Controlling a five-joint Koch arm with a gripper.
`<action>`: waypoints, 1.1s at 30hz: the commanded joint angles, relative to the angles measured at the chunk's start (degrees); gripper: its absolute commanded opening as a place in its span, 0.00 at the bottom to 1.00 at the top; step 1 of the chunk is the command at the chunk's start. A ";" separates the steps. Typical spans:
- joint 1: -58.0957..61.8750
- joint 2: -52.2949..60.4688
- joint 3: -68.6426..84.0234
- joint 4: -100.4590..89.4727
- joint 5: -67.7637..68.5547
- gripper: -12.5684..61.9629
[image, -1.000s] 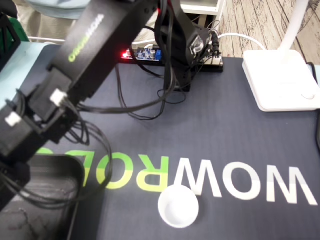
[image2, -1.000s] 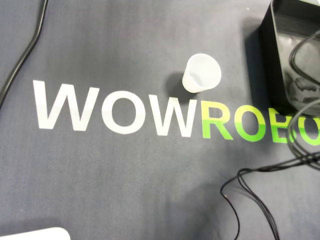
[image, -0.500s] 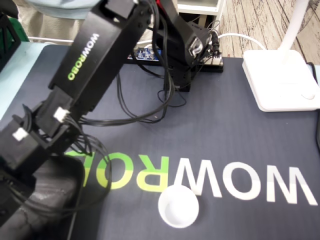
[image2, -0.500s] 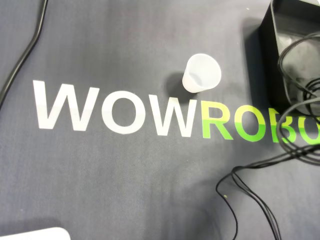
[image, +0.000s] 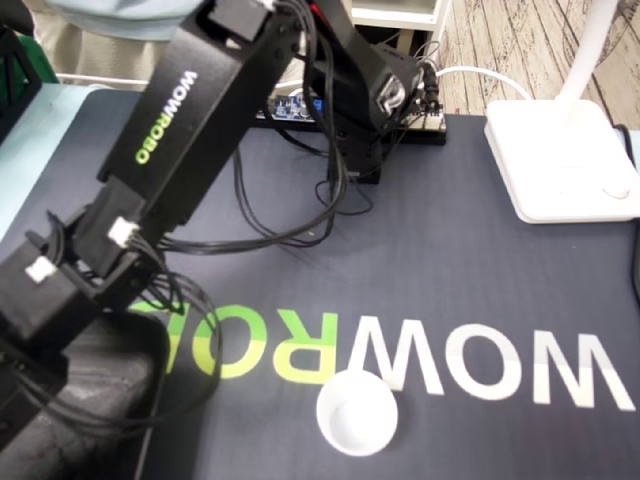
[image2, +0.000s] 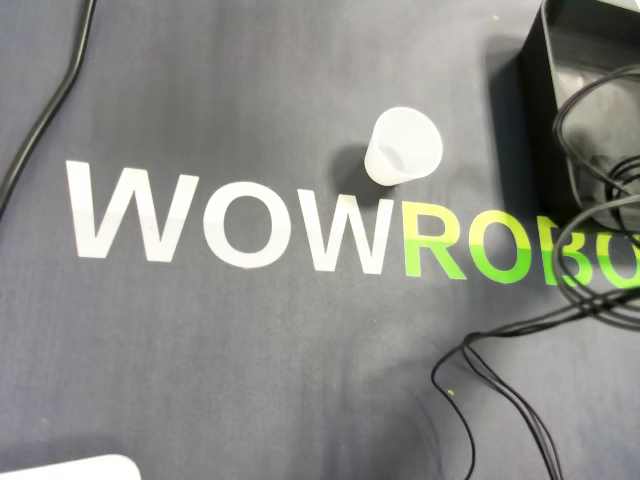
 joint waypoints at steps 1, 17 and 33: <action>-0.88 5.62 -4.92 -5.54 -4.39 0.25; -15.29 33.40 10.99 4.22 -76.03 0.25; -39.81 42.89 34.98 4.13 -123.75 0.25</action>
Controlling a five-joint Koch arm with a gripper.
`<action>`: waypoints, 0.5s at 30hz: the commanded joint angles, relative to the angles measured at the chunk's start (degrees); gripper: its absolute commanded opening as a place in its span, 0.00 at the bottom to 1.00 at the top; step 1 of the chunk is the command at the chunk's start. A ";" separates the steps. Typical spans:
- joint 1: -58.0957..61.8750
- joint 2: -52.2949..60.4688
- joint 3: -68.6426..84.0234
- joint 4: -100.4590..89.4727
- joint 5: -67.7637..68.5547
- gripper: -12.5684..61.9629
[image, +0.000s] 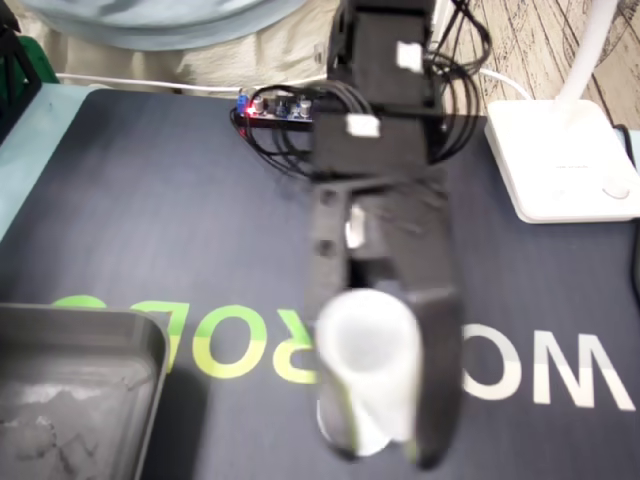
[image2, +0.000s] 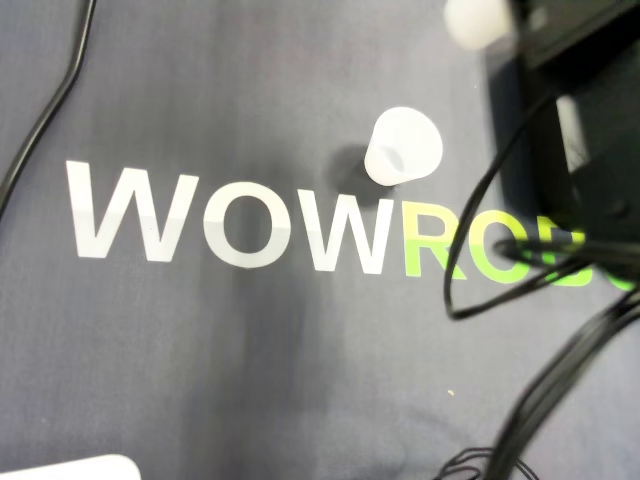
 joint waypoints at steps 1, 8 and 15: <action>-1.05 0.44 -0.88 -1.32 -7.65 0.25; -0.79 -3.87 1.32 -2.55 -15.64 0.25; 0.00 -6.24 4.57 -4.39 -15.56 0.25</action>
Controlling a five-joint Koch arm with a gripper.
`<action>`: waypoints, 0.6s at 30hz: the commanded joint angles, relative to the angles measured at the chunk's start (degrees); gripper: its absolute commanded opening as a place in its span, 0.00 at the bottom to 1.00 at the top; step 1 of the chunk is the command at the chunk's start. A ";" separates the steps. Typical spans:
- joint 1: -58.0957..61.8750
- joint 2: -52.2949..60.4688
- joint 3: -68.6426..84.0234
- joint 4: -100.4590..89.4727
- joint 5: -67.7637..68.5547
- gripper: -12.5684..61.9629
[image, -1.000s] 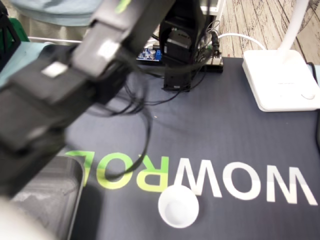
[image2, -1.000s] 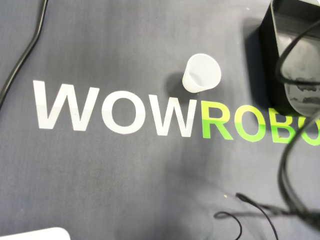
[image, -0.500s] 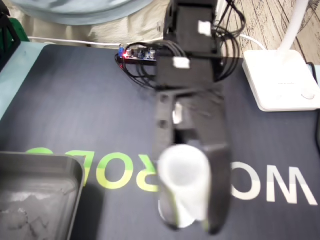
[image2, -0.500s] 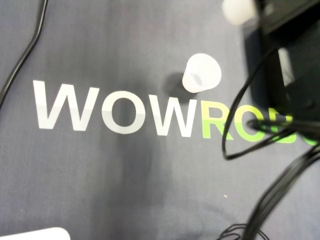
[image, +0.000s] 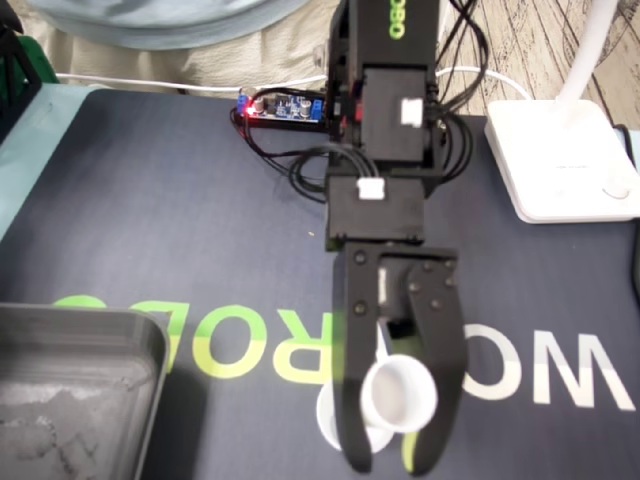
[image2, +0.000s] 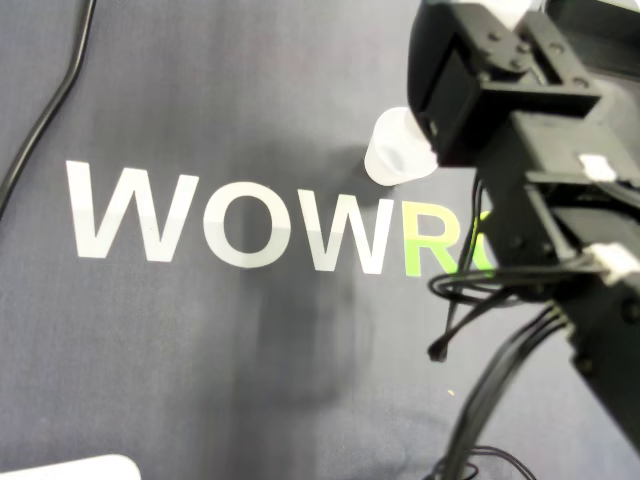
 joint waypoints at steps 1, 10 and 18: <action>0.18 -0.44 -0.79 -5.19 -0.35 0.25; 0.53 -4.04 0.09 -9.76 0.09 0.25; 0.53 -5.54 0.26 -10.81 0.35 0.38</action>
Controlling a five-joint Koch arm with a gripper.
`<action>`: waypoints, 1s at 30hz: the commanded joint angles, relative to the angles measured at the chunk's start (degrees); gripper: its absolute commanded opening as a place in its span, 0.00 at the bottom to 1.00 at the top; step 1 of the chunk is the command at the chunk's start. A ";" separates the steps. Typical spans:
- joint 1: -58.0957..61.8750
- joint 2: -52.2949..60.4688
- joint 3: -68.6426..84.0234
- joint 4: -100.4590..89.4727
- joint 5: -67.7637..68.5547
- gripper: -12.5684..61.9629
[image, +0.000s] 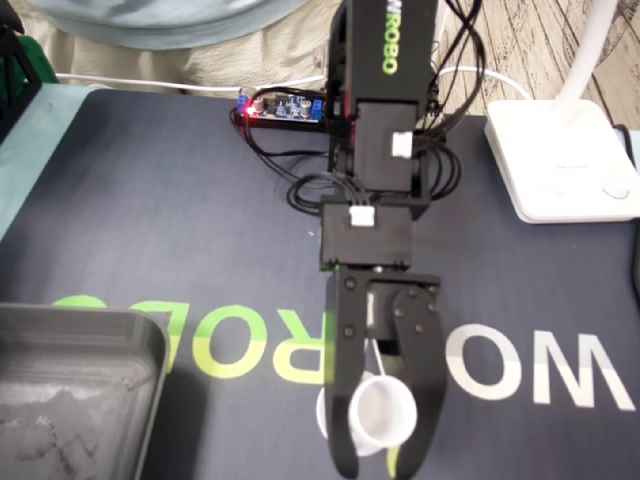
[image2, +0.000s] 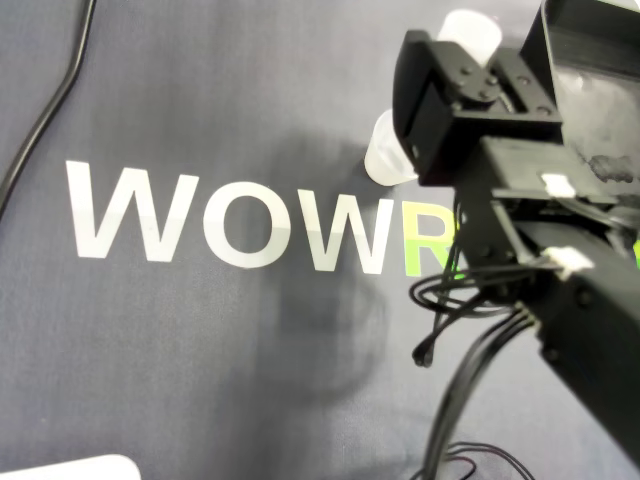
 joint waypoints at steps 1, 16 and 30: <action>0.00 0.26 -1.14 -5.36 0.26 0.41; 1.49 11.78 -1.05 -5.19 9.40 0.52; 6.42 30.50 9.05 8.96 68.73 0.52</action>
